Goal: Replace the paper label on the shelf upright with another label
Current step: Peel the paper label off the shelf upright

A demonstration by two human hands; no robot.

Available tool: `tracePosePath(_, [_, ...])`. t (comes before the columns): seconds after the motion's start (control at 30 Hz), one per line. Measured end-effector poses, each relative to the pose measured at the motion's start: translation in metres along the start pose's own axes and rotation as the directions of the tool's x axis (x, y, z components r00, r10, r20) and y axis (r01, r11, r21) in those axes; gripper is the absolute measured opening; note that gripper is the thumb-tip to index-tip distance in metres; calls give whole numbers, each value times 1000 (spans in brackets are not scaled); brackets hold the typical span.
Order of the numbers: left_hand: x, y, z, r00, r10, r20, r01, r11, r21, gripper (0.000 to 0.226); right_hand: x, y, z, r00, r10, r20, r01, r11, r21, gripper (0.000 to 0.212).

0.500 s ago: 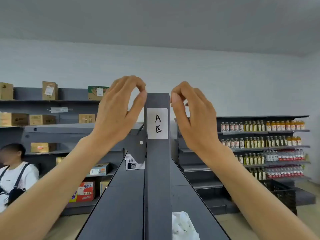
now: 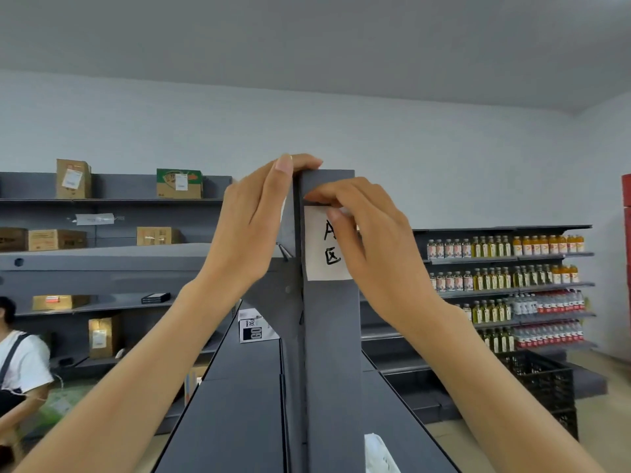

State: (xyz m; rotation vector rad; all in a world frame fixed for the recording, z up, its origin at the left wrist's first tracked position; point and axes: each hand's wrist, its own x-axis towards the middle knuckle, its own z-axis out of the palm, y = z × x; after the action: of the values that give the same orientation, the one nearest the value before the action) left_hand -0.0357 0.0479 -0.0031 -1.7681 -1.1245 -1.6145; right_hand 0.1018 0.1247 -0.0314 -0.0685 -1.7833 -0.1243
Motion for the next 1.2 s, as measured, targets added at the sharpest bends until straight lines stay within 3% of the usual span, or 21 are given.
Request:
tracePosePath(0.3, [0,-7,7,998,33,-55,-38,993,-108,48,-3,-4,8,998,67,-20,-69,995,-73,27])
tracePosePath(0.5, [2,-10,6,998,33,-49,-40,988,-148,52,-19,-6,-2,986,37,162,-8,985,-173,70])
tracePosePath(0.57, [2,-11,6,998,36,-55,-44,985,-166,52,-20,-5,-2,983,41,179,-4,979,-203,75])
tracePosePath(0.8, [2,-11,7,998,27,-55,-36,983,-181,52,-9,-5,3,999,21,42,-12,978,-209,34])
tracePosePath(1.2, [3,-13,8,997,38,-74,-49,987,-155,52,6,3,14,989,-51,-141,31,989,-145,12])
